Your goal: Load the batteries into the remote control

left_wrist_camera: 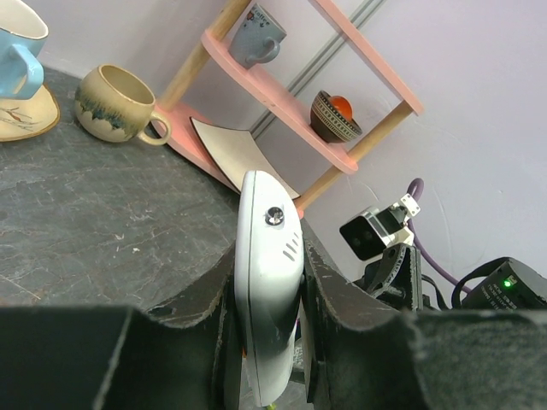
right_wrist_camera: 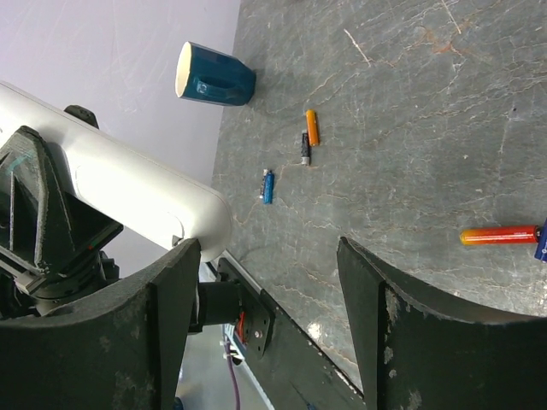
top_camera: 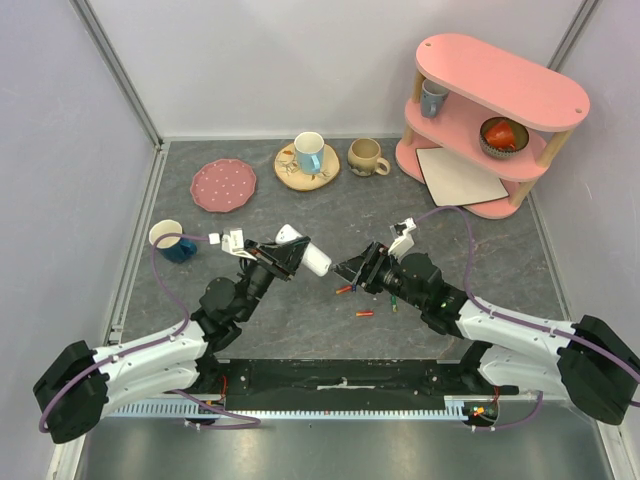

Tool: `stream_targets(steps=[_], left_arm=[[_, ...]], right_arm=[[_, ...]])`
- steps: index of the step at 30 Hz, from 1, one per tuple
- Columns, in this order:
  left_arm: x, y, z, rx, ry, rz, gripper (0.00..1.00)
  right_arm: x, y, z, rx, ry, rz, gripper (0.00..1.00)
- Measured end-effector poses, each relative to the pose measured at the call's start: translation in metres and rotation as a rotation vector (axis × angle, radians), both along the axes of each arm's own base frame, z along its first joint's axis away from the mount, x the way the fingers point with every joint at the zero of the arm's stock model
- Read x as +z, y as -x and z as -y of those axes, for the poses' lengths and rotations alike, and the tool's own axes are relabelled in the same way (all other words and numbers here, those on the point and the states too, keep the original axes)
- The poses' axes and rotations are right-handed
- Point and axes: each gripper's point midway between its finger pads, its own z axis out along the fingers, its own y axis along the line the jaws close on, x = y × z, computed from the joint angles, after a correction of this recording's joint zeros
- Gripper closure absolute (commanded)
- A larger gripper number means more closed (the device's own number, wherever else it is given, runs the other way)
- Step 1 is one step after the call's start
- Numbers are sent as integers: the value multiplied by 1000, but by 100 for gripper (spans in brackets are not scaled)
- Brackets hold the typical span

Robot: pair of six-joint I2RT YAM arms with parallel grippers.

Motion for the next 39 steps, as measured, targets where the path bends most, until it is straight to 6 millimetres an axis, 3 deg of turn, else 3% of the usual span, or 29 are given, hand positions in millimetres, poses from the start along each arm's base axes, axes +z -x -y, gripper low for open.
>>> stream_targets(steps=[39], left_arm=[[-23,-11,2,25,-57,-50,98]], right_arm=[[-22,-5,-8,15,39,-45,25]])
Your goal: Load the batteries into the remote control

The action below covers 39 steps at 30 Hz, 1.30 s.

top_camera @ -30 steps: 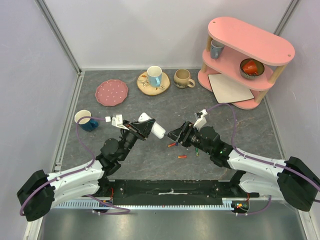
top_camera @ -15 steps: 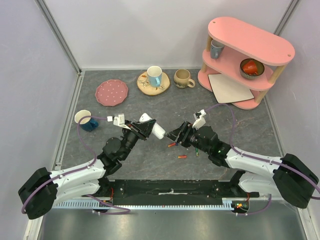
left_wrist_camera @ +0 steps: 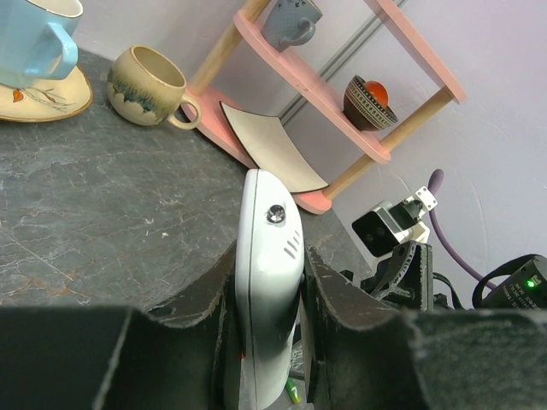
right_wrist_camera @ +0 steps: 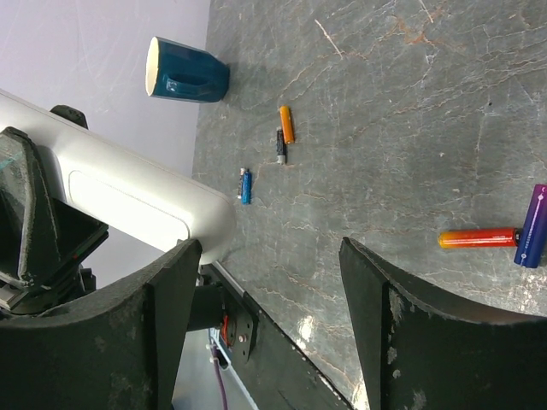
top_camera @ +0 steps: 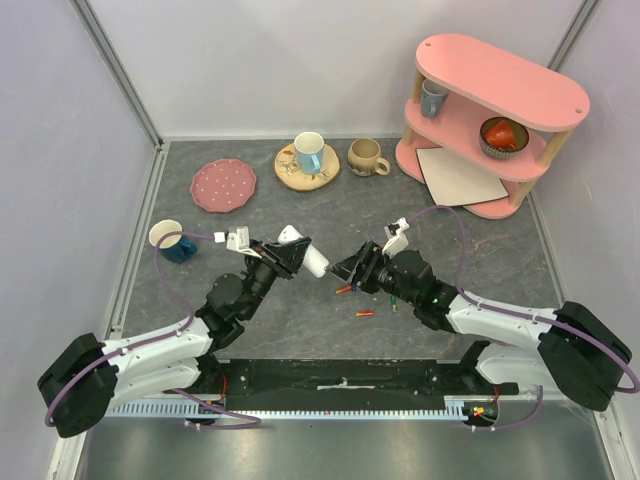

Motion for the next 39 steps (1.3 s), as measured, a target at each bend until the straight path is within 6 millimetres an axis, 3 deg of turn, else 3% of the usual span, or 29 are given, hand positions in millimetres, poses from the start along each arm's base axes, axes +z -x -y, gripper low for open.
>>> stream_targets(steps=[39], left_arm=[[3,-3,-1,32,16,2,98]], right_arm=[[8,-2,-1,6,-10,5,23]])
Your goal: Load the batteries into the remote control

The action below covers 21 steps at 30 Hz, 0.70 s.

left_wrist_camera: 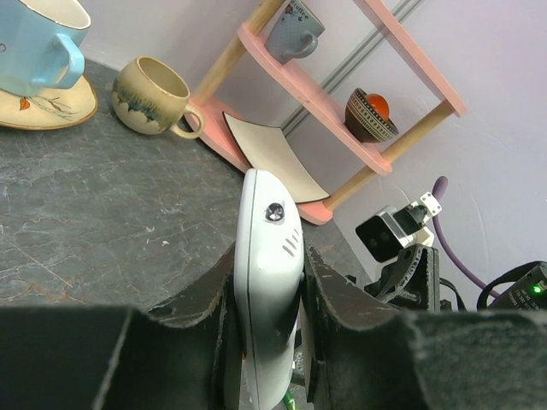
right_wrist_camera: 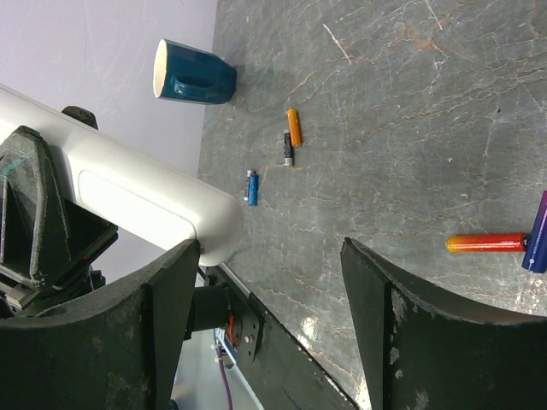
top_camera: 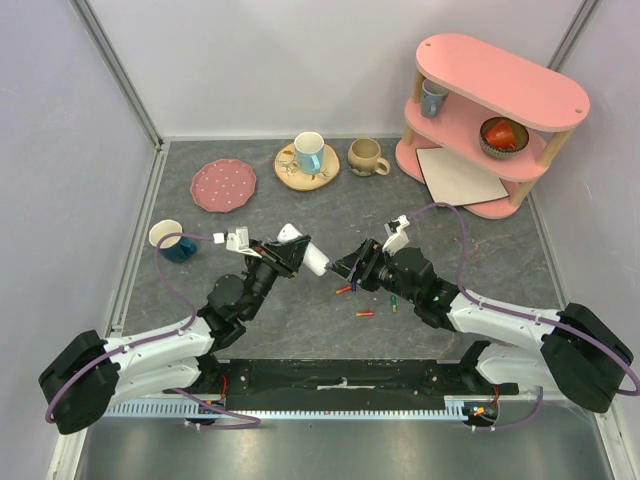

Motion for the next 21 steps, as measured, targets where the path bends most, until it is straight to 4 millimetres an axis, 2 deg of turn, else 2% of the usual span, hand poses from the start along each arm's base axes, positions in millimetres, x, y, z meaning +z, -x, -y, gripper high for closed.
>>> stream_targets(steps=[21], left_arm=[[0,-1,1,12,-18,-4,98]], right_arm=[[0,1,1,-2,6,-4,23]])
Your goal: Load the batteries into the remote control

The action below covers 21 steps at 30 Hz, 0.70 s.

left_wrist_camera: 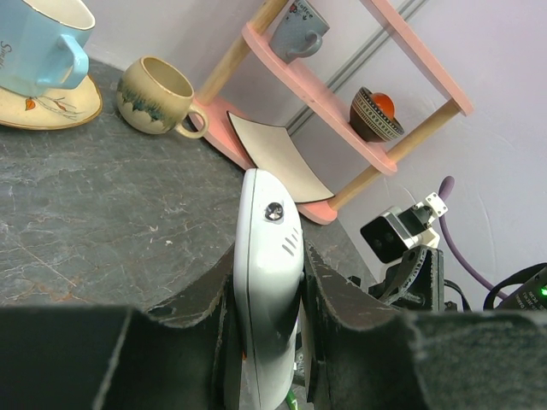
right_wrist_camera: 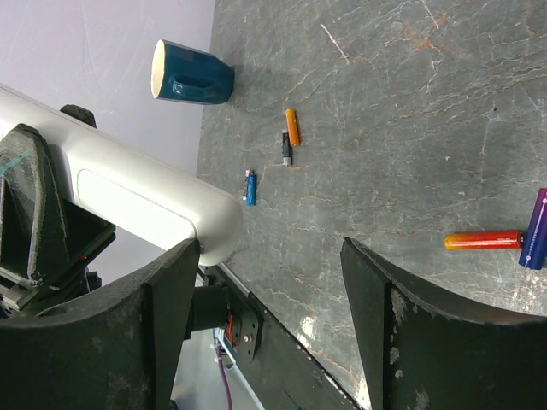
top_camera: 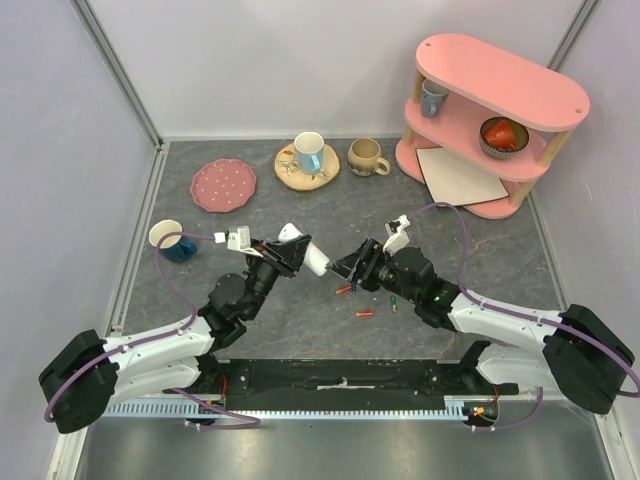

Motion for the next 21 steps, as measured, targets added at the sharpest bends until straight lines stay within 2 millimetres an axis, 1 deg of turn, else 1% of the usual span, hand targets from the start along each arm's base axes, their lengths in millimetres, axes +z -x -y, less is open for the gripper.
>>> stream_targets(steps=[21], left_arm=[[1,-1,-1,9,3,-1,98]], right_arm=[[3,1,1,0,-4,4,23]])
